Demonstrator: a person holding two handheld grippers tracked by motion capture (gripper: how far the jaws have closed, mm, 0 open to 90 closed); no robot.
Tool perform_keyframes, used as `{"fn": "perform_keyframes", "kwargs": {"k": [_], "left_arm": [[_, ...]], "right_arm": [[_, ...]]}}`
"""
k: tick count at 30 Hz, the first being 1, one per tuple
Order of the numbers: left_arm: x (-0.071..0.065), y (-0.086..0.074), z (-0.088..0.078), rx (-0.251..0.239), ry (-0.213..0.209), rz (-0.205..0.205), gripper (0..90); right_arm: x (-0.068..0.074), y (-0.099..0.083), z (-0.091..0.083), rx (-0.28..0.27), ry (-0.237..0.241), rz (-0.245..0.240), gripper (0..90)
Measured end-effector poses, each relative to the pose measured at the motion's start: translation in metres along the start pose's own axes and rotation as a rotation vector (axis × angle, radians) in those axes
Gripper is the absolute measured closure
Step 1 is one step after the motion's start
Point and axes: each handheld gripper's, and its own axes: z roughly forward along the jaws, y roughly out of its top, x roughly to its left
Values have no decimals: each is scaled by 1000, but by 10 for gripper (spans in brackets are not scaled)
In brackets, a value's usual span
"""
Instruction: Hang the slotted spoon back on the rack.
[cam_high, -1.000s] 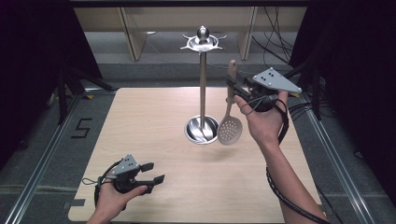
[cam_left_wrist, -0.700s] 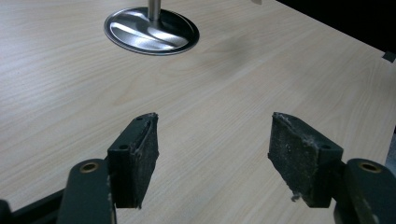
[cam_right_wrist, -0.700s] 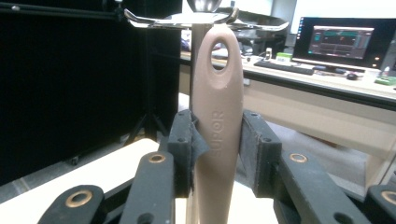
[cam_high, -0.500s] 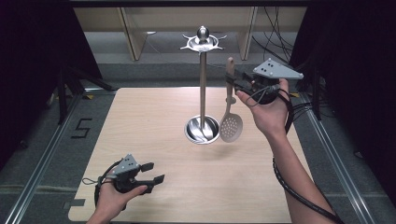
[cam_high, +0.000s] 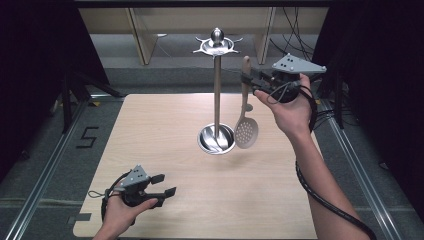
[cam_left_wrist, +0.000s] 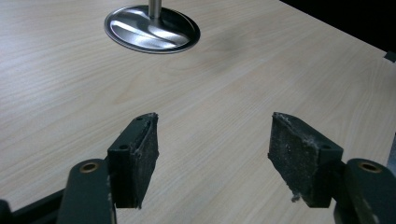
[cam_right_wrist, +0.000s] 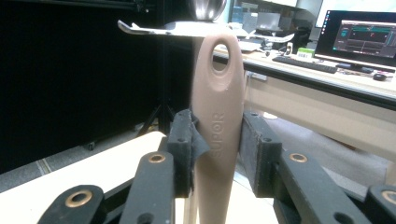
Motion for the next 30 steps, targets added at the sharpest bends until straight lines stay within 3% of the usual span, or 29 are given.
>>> {"fn": "perform_keyframes", "kwargs": {"k": [26,30], "left_arm": [[0,0,0,-1,0,0,321],[0,0,0,-3,2,0,321]], "right_arm": [[-6,16,12,29,7,-15,681],[-5,17,14,51,12,7,681]]}}
